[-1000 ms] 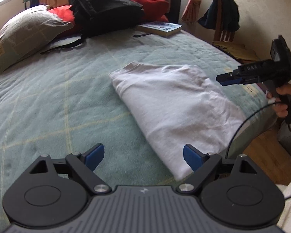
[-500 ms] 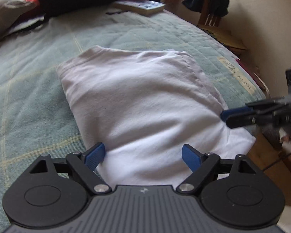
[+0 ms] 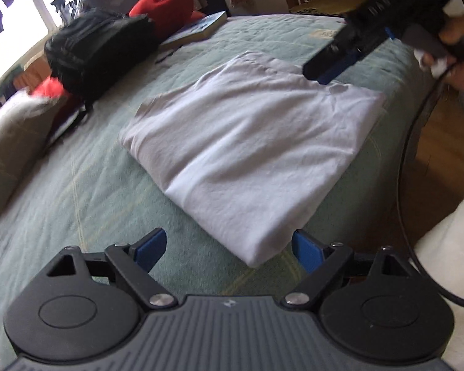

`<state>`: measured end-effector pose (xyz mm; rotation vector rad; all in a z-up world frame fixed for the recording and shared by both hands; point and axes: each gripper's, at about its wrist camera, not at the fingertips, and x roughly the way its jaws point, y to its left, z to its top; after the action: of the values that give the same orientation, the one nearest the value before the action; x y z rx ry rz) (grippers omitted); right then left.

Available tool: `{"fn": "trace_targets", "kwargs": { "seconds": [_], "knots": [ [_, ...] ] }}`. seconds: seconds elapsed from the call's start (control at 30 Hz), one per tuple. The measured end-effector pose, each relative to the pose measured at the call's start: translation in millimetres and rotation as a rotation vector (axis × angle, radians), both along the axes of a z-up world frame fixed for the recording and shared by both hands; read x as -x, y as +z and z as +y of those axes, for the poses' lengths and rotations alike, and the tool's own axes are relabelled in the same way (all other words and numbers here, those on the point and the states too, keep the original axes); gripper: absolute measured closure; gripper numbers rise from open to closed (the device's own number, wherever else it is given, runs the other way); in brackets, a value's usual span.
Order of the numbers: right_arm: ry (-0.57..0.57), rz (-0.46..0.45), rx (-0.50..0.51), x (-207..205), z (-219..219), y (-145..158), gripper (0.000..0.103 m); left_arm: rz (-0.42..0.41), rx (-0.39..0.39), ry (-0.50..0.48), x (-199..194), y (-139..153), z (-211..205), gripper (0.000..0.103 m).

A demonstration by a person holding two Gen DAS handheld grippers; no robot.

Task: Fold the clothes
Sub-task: 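Open the right gripper and lift both grippers off the shirt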

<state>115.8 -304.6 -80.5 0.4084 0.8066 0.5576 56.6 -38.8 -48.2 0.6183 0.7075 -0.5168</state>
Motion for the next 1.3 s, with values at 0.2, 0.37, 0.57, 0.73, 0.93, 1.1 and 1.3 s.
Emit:
{"fn": "trace_targets", "kwargs": {
  "seconds": [0.2, 0.37, 0.57, 0.73, 0.93, 1.1, 1.3],
  "knots": [
    [-0.015, -0.027, -0.020, 6.9, -2.3, 8.9, 0.034, -0.098, -0.090, 0.003, -1.6, -4.0, -2.4, 0.013],
    [-0.017, -0.022, -0.006, 5.7, -3.6, 6.7, 0.033, -0.034, -0.106, 0.024, 5.4, -7.0, 15.7, 0.015],
    [-0.002, -0.010, 0.003, -1.7, 1.0, 1.1, 0.033, -0.001, 0.140, -0.012, 0.6, 33.0, 27.1, 0.014],
    [0.018, -0.012, 0.027, -1.1, 5.5, -0.2, 0.033, 0.135, 0.391, -0.092, -24.3, 27.0, 14.7, 0.014],
    [0.000, -0.023, 0.010, 2.2, -8.0, 1.9, 0.033, 0.256, 0.372, 0.005, -36.4, -1.0, 10.9, 0.016],
    [-0.012, -0.114, 0.013, -12.6, -13.0, 20.6, 0.035, 0.179, 0.475, -0.013, -36.8, 34.7, 18.7, 0.014],
    [0.006, -0.124, 0.110, -73.2, 1.5, 15.4, 0.054, 0.199, 0.551, -0.031, -80.9, 36.6, 1.5, 0.012]
  ]
}}
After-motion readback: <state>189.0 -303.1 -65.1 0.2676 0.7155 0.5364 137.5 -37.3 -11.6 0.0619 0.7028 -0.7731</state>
